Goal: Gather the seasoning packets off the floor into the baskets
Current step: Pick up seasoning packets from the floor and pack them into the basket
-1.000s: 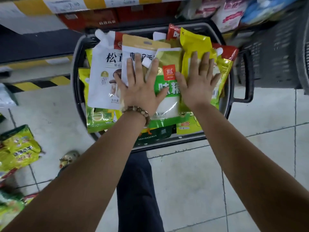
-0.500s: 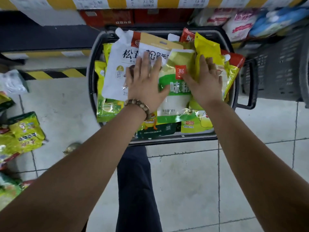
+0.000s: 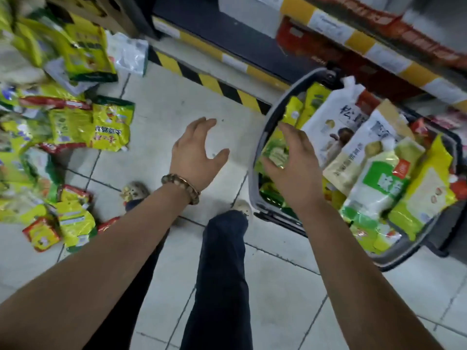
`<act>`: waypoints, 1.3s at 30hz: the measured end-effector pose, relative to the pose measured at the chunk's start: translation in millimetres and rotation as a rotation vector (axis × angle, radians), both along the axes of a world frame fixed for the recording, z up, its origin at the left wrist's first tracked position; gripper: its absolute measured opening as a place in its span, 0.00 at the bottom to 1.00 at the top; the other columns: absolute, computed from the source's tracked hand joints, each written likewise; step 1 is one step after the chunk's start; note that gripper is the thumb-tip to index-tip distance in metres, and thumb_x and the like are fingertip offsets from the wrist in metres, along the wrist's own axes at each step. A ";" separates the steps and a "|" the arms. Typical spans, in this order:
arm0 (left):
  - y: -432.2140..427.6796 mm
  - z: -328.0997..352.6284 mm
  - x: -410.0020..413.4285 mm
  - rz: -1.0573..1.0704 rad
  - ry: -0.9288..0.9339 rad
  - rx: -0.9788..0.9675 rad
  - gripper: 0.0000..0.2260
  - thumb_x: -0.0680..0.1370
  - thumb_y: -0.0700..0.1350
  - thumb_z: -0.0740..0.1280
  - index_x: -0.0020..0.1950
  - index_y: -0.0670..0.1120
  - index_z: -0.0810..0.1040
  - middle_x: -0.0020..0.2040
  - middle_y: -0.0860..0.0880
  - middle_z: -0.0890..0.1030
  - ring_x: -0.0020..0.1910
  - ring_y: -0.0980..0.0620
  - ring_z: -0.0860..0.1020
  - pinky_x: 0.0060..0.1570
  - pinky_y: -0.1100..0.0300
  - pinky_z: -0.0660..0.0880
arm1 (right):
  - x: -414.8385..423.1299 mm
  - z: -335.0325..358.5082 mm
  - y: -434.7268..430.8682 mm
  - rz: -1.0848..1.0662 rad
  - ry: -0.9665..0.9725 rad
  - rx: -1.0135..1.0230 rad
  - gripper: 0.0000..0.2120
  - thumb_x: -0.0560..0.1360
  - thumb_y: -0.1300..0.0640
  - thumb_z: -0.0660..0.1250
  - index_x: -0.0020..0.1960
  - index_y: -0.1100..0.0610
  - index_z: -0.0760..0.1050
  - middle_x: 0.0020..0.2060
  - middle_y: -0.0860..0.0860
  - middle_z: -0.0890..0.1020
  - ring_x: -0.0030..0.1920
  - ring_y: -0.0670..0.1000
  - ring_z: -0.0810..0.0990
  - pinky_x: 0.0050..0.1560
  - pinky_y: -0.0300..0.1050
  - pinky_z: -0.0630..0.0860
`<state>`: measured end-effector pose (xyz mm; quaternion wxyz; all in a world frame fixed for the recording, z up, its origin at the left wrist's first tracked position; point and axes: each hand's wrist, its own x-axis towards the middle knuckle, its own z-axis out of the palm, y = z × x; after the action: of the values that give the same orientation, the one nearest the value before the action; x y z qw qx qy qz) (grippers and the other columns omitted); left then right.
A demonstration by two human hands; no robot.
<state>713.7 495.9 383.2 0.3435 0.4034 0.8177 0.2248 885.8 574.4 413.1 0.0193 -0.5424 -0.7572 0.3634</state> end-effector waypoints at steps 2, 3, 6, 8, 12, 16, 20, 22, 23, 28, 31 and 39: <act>-27.7 -0.5 -41.5 0.087 0.005 -0.022 0.31 0.68 0.58 0.62 0.68 0.44 0.70 0.68 0.44 0.70 0.67 0.45 0.70 0.65 0.46 0.67 | -48.2 -3.8 -12.1 0.051 -0.002 -0.048 0.31 0.73 0.54 0.70 0.73 0.55 0.63 0.70 0.54 0.67 0.68 0.54 0.67 0.63 0.48 0.68; -42.6 -0.6 -63.7 0.134 0.006 -0.031 0.32 0.67 0.58 0.62 0.68 0.44 0.70 0.68 0.44 0.71 0.66 0.45 0.70 0.65 0.46 0.67 | -73.8 -7.8 -19.9 0.079 -0.006 -0.081 0.31 0.73 0.55 0.70 0.73 0.55 0.63 0.70 0.54 0.67 0.68 0.55 0.67 0.63 0.47 0.68; -86.9 -1.5 -128.4 0.264 -0.012 -0.093 0.31 0.68 0.55 0.63 0.69 0.45 0.69 0.68 0.45 0.70 0.67 0.46 0.70 0.65 0.46 0.67 | -151.6 -21.1 -46.0 0.203 -0.067 -0.148 0.30 0.74 0.54 0.68 0.73 0.53 0.62 0.70 0.53 0.66 0.68 0.54 0.68 0.62 0.46 0.67; -115.8 -4.9 -170.9 0.331 -0.012 -0.126 0.31 0.68 0.54 0.63 0.69 0.45 0.69 0.68 0.45 0.70 0.67 0.46 0.69 0.65 0.46 0.66 | -201.7 -31.2 -63.6 0.279 -0.116 -0.194 0.29 0.75 0.54 0.68 0.73 0.52 0.62 0.71 0.51 0.65 0.69 0.53 0.66 0.63 0.45 0.66; -176.0 -19.9 -248.5 0.354 0.057 -0.244 0.29 0.71 0.52 0.68 0.70 0.46 0.67 0.70 0.44 0.68 0.68 0.43 0.68 0.66 0.46 0.65 | -294.7 -49.7 -100.3 0.410 -0.167 -0.270 0.28 0.75 0.55 0.68 0.72 0.53 0.63 0.69 0.51 0.66 0.68 0.52 0.67 0.62 0.45 0.67; -219.3 -44.6 -303.7 0.382 0.089 -0.317 0.28 0.72 0.49 0.69 0.71 0.48 0.66 0.72 0.46 0.66 0.69 0.44 0.66 0.65 0.49 0.63 | -373.5 -82.1 -125.6 0.511 -0.238 -0.307 0.27 0.74 0.54 0.68 0.71 0.53 0.65 0.68 0.52 0.68 0.67 0.53 0.69 0.61 0.44 0.67; -243.6 -71.6 -340.3 0.400 0.055 -0.358 0.28 0.73 0.50 0.68 0.71 0.49 0.66 0.72 0.46 0.66 0.70 0.45 0.65 0.67 0.50 0.60 | -435.0 -123.0 -134.8 0.557 -0.303 -0.317 0.27 0.74 0.55 0.68 0.71 0.55 0.65 0.67 0.55 0.70 0.67 0.54 0.70 0.61 0.45 0.67; -251.0 -82.9 -352.5 0.429 0.030 -0.375 0.27 0.73 0.50 0.68 0.71 0.49 0.66 0.71 0.47 0.66 0.69 0.45 0.66 0.68 0.48 0.61 | -456.8 -142.3 -135.9 0.616 -0.352 -0.308 0.27 0.73 0.55 0.68 0.71 0.55 0.65 0.67 0.55 0.70 0.66 0.55 0.70 0.63 0.48 0.69; -253.8 -87.5 -357.9 0.431 0.022 -0.387 0.27 0.73 0.50 0.68 0.71 0.49 0.66 0.71 0.47 0.66 0.69 0.45 0.66 0.68 0.48 0.61 | -466.6 -151.6 -136.0 0.672 -0.385 -0.300 0.27 0.73 0.55 0.68 0.71 0.55 0.65 0.67 0.55 0.70 0.66 0.56 0.70 0.63 0.49 0.69; -261.5 -108.4 -386.3 0.473 -0.059 -0.451 0.26 0.73 0.49 0.68 0.70 0.49 0.67 0.69 0.47 0.68 0.62 0.44 0.73 0.63 0.48 0.68 | -513.9 -198.1 -135.2 1.005 -0.522 -0.226 0.24 0.74 0.56 0.65 0.69 0.57 0.67 0.64 0.58 0.71 0.63 0.60 0.72 0.59 0.53 0.72; -260.5 -137.4 -402.6 0.554 -0.118 -0.414 0.24 0.73 0.47 0.69 0.69 0.49 0.69 0.67 0.47 0.70 0.59 0.43 0.75 0.60 0.48 0.70 | -543.6 -237.9 -135.8 1.191 -0.545 -0.149 0.22 0.75 0.58 0.65 0.68 0.56 0.67 0.63 0.59 0.72 0.62 0.61 0.73 0.57 0.52 0.72; -244.4 -264.3 -428.5 0.612 -0.189 -0.288 0.19 0.75 0.41 0.65 0.66 0.48 0.73 0.65 0.47 0.73 0.61 0.46 0.74 0.58 0.53 0.71 | -617.8 -387.5 -141.8 1.415 -0.626 -0.004 0.21 0.75 0.61 0.64 0.67 0.60 0.68 0.63 0.61 0.71 0.63 0.62 0.71 0.58 0.54 0.70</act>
<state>285.3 251.4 118.9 0.3876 0.0647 0.8887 0.2361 268.0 432.5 25.6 -0.4335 -0.0071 -0.8931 0.1202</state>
